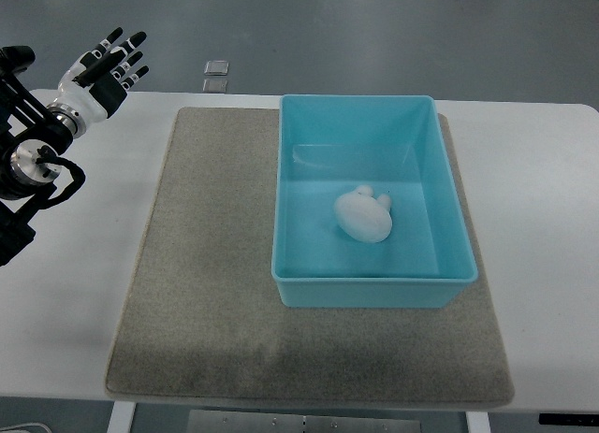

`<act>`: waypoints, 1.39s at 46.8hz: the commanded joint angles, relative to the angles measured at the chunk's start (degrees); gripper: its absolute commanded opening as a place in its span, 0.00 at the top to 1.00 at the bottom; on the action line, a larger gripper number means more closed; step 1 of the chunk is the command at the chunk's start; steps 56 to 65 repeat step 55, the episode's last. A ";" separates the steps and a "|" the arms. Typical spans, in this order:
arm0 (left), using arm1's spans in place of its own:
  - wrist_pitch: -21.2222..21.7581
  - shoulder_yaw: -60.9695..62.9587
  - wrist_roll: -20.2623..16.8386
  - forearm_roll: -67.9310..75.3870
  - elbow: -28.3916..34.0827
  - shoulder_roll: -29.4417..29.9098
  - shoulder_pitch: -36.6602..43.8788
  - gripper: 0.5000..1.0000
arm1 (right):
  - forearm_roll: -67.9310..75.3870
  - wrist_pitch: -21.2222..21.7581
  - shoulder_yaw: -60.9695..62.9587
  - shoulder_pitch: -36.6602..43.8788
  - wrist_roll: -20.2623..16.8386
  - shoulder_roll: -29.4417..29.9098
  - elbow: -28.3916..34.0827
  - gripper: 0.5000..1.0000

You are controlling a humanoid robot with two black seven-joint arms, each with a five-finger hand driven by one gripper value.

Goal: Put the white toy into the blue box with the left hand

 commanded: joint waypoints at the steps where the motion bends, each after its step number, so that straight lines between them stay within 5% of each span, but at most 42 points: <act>1: -0.43 0.11 0.00 0.03 -0.85 -0.42 0.89 0.01 | 0.00 0.00 0.02 0.00 0.03 0.00 0.00 0.13; 65: -0.52 -0.15 0.00 -0.05 -3.67 -0.59 2.82 0.01 | -0.35 0.44 -0.07 -0.09 -0.14 0.00 0.26 0.13</act>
